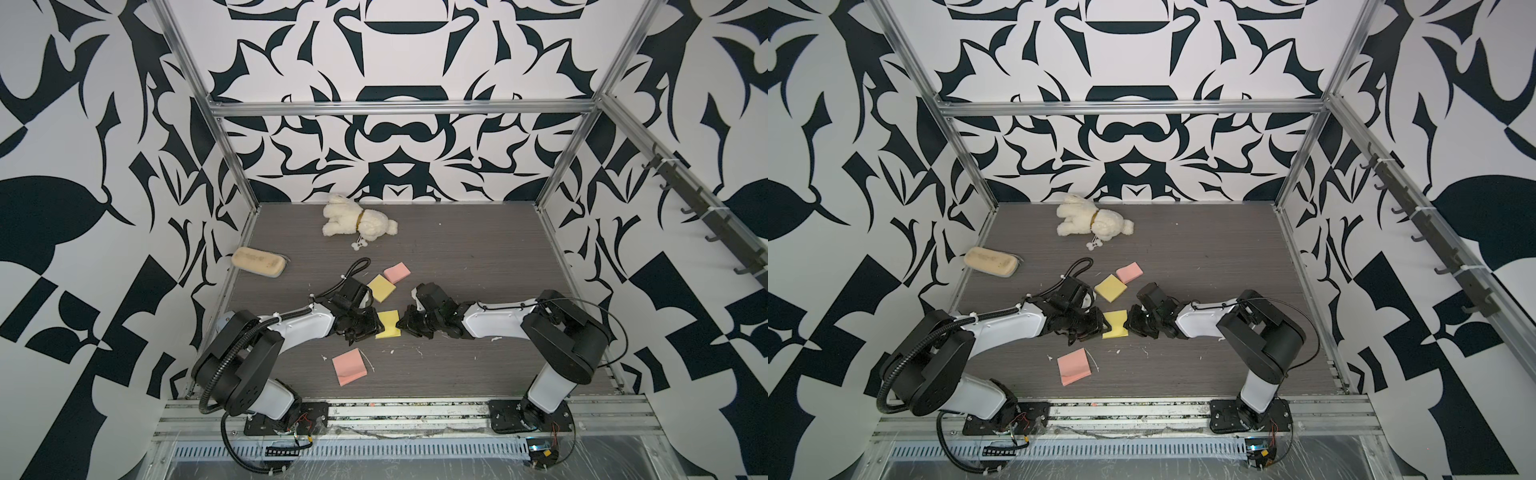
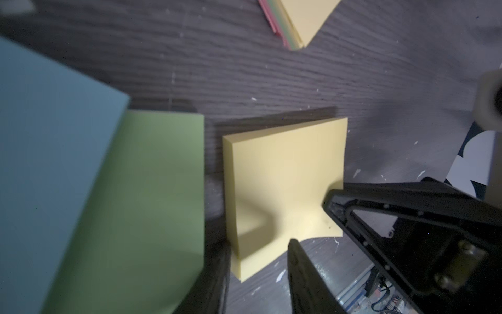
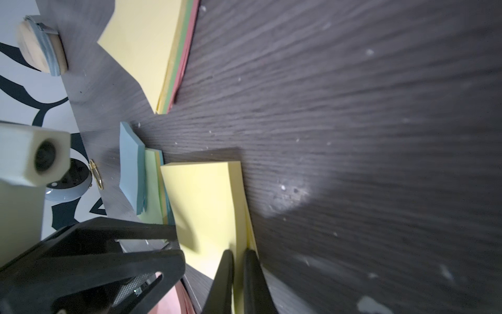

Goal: Tear off pages from different memo pads
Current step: Pick up the memo pad from the center of the board.

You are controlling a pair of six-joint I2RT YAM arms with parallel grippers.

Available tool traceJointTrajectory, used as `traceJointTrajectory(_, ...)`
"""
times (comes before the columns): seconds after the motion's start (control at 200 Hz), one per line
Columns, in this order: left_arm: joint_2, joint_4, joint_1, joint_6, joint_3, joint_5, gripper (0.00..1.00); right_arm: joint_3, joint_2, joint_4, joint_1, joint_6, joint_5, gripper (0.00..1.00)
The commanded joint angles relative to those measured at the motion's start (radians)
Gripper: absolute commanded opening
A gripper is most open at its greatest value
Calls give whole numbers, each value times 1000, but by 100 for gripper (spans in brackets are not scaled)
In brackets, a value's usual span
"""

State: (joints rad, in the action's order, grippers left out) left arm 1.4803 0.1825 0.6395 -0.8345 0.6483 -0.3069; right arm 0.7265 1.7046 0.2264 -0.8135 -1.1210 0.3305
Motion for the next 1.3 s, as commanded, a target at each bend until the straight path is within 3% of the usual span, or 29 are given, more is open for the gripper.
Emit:
traceJointTrajectory(0.0, -55, 29, 2, 16, 43, -19, 43, -18, -33, 42, -20, -16, 63, 1)
traceJointTrajectory(0.275, -258, 144, -70, 72, 74, -28, 62, -72, -104, 90, 21, -46, 95, 0)
traceJointTrajectory(0.555, -351, 4, -253, -13, 65, -188, 68, -99, -248, 62, 68, -43, 137, 0)
traceJointTrajectory(0.825, -325, -238, -261, -87, 7, -258, 71, -78, -363, 43, 81, -75, 177, 0)
traceJointTrajectory(1.295, -279, -317, -260, -96, -54, -345, 68, -55, -376, 194, 99, -186, 214, 0)
